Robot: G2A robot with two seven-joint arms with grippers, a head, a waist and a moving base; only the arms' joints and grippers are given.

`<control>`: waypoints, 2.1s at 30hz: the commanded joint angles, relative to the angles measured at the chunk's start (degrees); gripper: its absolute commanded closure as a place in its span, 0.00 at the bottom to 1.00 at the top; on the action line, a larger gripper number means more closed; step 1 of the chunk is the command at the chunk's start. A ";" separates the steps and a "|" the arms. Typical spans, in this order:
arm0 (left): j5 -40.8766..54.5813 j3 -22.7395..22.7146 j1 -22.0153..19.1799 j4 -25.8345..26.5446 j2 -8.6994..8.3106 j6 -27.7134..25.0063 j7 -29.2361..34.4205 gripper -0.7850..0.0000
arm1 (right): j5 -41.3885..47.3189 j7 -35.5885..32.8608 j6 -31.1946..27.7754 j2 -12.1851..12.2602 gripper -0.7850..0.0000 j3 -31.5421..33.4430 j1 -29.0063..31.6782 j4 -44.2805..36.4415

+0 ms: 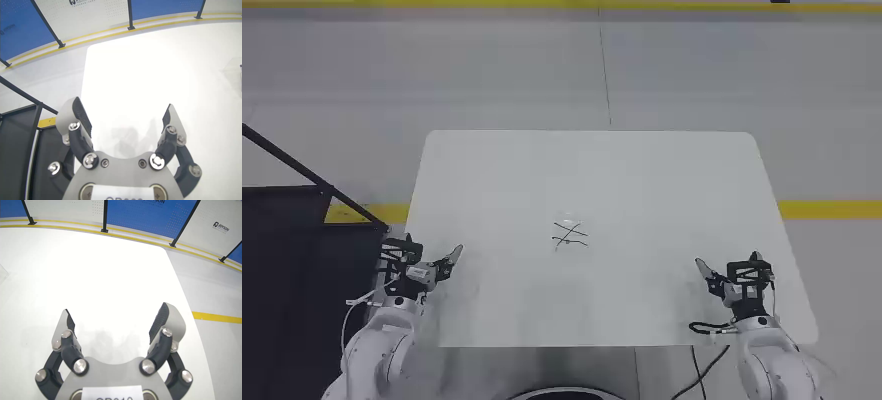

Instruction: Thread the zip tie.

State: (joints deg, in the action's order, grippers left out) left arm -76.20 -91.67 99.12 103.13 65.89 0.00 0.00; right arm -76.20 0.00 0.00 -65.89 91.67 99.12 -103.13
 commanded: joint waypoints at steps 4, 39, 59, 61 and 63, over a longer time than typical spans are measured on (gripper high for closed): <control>0.00 0.00 0.00 0.00 0.00 0.00 0.00 0.00 | 0.00 0.00 0.00 0.00 0.00 0.00 0.00 0.00; 23.13 -3.26 -11.63 -3.05 -1.66 -31.41 18.12 0.00 | -12.08 16.26 -7.26 0.49 0.00 0.67 1.30 -2.40; 38.29 1.66 -17.84 -5.56 -2.00 -36.67 29.86 0.00 | -13.25 23.03 -13.26 0.89 0.00 1.96 1.96 -1.21; 42.31 2.88 -19.31 -5.47 -2.04 -36.25 32.87 0.00 | -13.25 23.03 -13.26 0.89 0.00 1.96 1.96 -1.21; 46.17 4.18 -21.25 -5.64 -2.13 -35.63 36.56 0.00 | -13.25 23.03 -13.26 0.89 0.00 1.96 1.96 -1.21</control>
State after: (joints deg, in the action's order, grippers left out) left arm -32.24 -88.12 78.93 97.63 63.81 -36.09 34.46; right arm -89.46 23.02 -13.26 -65.00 93.63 101.08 -104.34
